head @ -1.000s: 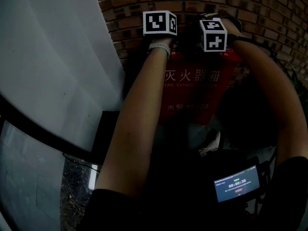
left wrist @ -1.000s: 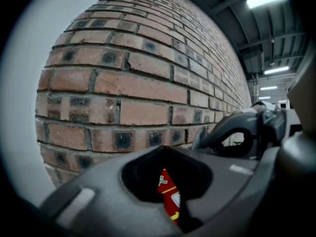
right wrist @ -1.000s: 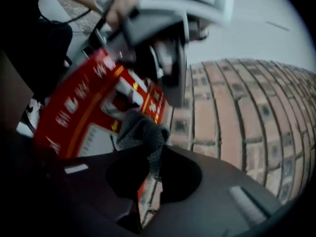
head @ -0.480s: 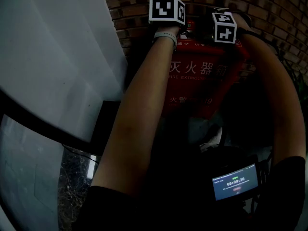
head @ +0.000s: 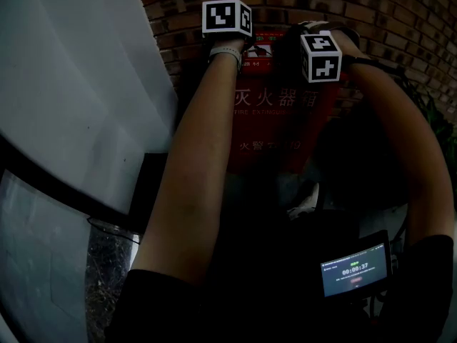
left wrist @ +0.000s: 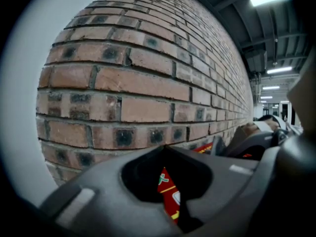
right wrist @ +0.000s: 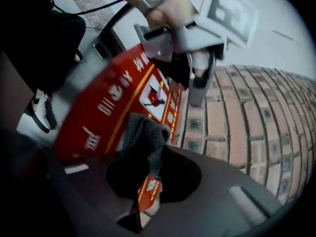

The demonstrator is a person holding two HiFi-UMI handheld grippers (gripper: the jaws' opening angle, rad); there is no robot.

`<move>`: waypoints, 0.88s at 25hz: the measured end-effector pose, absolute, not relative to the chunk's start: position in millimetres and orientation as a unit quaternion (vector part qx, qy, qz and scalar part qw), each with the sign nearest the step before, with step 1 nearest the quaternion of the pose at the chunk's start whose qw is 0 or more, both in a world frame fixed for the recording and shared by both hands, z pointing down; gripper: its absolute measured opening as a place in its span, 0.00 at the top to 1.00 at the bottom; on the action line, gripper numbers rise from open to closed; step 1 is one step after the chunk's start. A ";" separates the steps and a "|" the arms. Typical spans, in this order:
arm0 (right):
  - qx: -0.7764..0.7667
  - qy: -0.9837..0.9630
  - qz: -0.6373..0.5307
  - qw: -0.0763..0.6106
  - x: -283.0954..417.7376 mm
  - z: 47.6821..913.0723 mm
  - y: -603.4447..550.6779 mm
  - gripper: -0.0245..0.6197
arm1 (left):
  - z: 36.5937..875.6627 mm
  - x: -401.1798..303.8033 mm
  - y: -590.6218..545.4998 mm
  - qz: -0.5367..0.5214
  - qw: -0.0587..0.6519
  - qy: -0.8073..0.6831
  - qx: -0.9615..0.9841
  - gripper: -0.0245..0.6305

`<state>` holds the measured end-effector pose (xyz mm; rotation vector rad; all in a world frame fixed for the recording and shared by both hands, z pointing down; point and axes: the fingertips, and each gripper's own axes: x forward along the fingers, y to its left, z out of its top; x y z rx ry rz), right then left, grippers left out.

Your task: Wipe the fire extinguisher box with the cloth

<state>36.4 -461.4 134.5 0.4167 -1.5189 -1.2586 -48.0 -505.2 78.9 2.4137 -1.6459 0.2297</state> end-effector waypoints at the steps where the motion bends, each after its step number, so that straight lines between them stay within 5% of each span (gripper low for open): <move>1: 0.172 -0.638 -0.531 0.531 36.8 133.5 -451.3 0.91 | 77.7 -47.5 -503.2 0.079 0.106 -0.559 0.818 0.96; 14: 0.117 -0.641 -0.534 0.539 43.8 136.5 -383.6 0.91 | 76.5 -49.8 -501.7 0.080 0.105 -0.561 0.817 0.96; 22: 0.215 -0.624 -0.507 0.554 83.5 105.8 -448.3 0.91 | 70.3 -50.8 -497.6 0.069 0.088 -0.563 0.819 0.96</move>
